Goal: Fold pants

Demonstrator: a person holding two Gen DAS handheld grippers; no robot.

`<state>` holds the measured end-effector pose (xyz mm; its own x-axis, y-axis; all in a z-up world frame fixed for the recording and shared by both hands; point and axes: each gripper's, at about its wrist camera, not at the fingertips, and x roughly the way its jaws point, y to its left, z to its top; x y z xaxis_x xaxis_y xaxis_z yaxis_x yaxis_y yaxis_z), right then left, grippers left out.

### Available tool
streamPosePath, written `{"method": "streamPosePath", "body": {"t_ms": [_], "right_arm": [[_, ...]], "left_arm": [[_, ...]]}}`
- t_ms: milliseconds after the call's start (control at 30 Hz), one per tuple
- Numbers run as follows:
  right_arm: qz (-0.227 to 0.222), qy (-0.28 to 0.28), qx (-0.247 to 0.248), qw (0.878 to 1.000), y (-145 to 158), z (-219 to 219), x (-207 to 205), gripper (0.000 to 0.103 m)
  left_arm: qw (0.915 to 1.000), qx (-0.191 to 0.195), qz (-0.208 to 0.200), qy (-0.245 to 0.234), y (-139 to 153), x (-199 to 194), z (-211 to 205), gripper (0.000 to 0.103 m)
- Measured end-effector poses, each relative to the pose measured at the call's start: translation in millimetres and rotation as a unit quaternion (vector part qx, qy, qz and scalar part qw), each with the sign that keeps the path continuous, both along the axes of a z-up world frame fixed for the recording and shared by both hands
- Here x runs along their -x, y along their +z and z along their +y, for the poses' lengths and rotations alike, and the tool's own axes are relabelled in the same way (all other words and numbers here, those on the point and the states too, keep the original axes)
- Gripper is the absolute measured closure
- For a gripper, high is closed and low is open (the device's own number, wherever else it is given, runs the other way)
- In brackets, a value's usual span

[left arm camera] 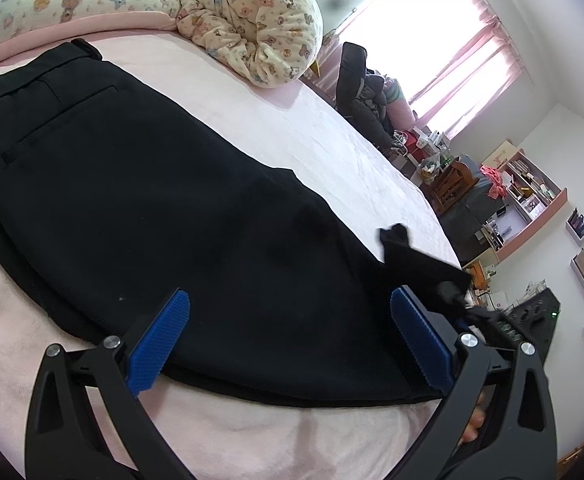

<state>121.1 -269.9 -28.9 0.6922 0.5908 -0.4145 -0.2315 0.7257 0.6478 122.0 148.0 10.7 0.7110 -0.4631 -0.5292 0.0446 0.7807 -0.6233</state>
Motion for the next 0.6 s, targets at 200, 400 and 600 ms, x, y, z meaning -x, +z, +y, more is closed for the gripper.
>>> {"method": "streamPosePath", "body": {"t_ms": [200,400,600], "right_arm": [[0.028,0.026,0.041,0.998,-23.1,39.4,3.4,0.088],[0.056,0.036,0.154,0.986,-42.4,73.3,3.3,0.086],[0.023,0.089,0.225,0.97,-28.0,101.5,21.1,0.038]], "left_arm": [[1.0,0.005,-0.001,-0.003,0.9,-0.9,1.1,0.002],[1.0,0.003,0.001,-0.007,1.3,-1.4,-1.0,0.002],[0.9999,0.008,0.005,-0.005,0.5,-0.4,1.8,0.002]]}}
